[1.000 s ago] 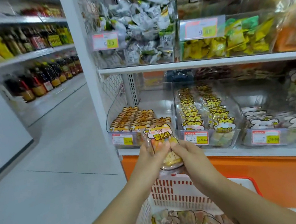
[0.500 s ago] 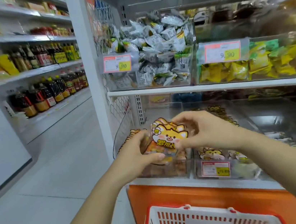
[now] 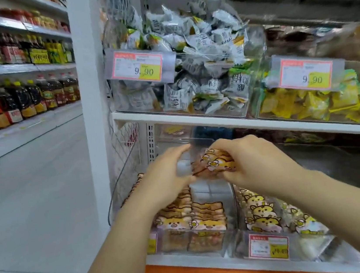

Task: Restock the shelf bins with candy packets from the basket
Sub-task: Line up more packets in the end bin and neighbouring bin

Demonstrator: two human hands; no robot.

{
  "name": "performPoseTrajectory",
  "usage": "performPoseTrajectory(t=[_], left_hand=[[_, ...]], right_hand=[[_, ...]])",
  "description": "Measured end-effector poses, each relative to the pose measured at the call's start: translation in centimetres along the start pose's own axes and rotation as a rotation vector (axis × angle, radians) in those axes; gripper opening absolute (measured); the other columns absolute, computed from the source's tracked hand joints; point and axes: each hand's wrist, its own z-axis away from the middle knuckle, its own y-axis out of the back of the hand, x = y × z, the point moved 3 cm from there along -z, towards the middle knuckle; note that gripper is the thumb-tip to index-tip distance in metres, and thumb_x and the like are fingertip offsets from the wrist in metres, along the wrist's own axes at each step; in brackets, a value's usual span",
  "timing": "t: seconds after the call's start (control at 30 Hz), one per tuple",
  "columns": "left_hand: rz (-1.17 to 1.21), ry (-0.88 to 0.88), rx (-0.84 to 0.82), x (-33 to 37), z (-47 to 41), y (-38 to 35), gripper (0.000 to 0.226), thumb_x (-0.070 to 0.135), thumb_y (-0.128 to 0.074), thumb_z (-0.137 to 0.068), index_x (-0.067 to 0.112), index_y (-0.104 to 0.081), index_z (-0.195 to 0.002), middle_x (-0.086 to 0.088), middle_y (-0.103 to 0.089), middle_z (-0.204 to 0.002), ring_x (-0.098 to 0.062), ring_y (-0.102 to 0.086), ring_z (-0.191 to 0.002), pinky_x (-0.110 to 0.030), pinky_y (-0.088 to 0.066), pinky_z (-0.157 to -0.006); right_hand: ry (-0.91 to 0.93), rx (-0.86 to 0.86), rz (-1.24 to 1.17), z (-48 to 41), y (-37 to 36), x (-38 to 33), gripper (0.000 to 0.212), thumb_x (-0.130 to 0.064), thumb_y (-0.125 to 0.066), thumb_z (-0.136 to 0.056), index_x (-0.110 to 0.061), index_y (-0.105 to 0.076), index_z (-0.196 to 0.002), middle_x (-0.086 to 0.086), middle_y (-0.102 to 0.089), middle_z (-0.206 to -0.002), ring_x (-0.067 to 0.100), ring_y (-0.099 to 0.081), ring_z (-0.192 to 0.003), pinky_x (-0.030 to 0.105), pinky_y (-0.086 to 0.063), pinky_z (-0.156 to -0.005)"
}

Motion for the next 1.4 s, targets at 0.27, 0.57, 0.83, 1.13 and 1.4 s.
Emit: performPoseTrajectory(t=[0.27, 0.57, 0.83, 1.13, 1.4], left_hand=[[-0.265, 0.048, -0.188, -1.5, 0.2, -1.3, 0.018, 0.029, -0.065, -0.092, 0.046, -0.060, -0.094, 0.007, -0.066, -0.118, -0.020, -0.060, -0.110, -0.040, -0.042, -0.103], [-0.442, 0.080, -0.116, -0.2, -0.2, -1.5, 0.015, 0.030, -0.063, -0.095, 0.037, -0.056, -0.083, 0.007, -0.064, -0.114, -0.021, -0.056, -0.112, -0.038, -0.031, -0.109], [-0.466, 0.137, -0.234, -1.0, 0.1, -1.9, 0.015, 0.038, -0.065, -0.094, 0.035, -0.070, -0.108, 0.005, -0.066, -0.120, -0.022, -0.058, -0.115, -0.035, -0.038, -0.101], [-0.427, 0.144, -0.201, -2.4, 0.0, -1.8, 0.013, 0.033, -0.060, -0.096, 0.034, -0.072, -0.102, 0.014, -0.069, -0.107, -0.016, -0.061, -0.108, -0.033, -0.041, -0.097], [-0.467, 0.148, -0.212, -2.8, -0.4, -2.3, 0.020, 0.029, -0.054, -0.099, 0.030, -0.073, -0.106, 0.009, -0.069, -0.111, -0.017, -0.060, -0.107, -0.033, -0.037, -0.095]], right_hand=[[0.025, -0.073, 0.114, -1.1, -0.5, -0.8, 0.037, -0.057, -0.060, -0.088, -0.038, -0.052, -0.119, -0.009, -0.068, -0.108, 0.021, -0.064, -0.103, 0.036, -0.054, -0.077], [-0.017, -0.156, 0.055, -1.7, 0.7, -1.4, 0.046, -0.069, -0.065, -0.078, -0.034, -0.057, -0.107, -0.012, -0.068, -0.099, 0.018, -0.065, -0.094, 0.040, -0.056, -0.077], [-0.073, -0.263, 0.044, -3.1, 0.5, -2.3, 0.031, -0.039, -0.077, -0.077, -0.027, -0.063, -0.102, -0.007, -0.068, -0.098, 0.018, -0.063, -0.090, 0.040, -0.057, -0.077], [-0.112, -0.289, 0.108, -3.9, -0.2, -2.4, 0.031, -0.033, -0.076, -0.075, -0.027, -0.061, -0.102, -0.004, -0.066, -0.099, 0.022, -0.064, -0.092, 0.042, -0.059, -0.075], [-0.102, -0.321, 0.168, -3.9, -1.0, -2.8, 0.033, -0.030, -0.074, -0.079, -0.027, -0.061, -0.109, -0.001, -0.065, -0.106, 0.027, -0.065, -0.096, 0.043, -0.059, -0.078]])
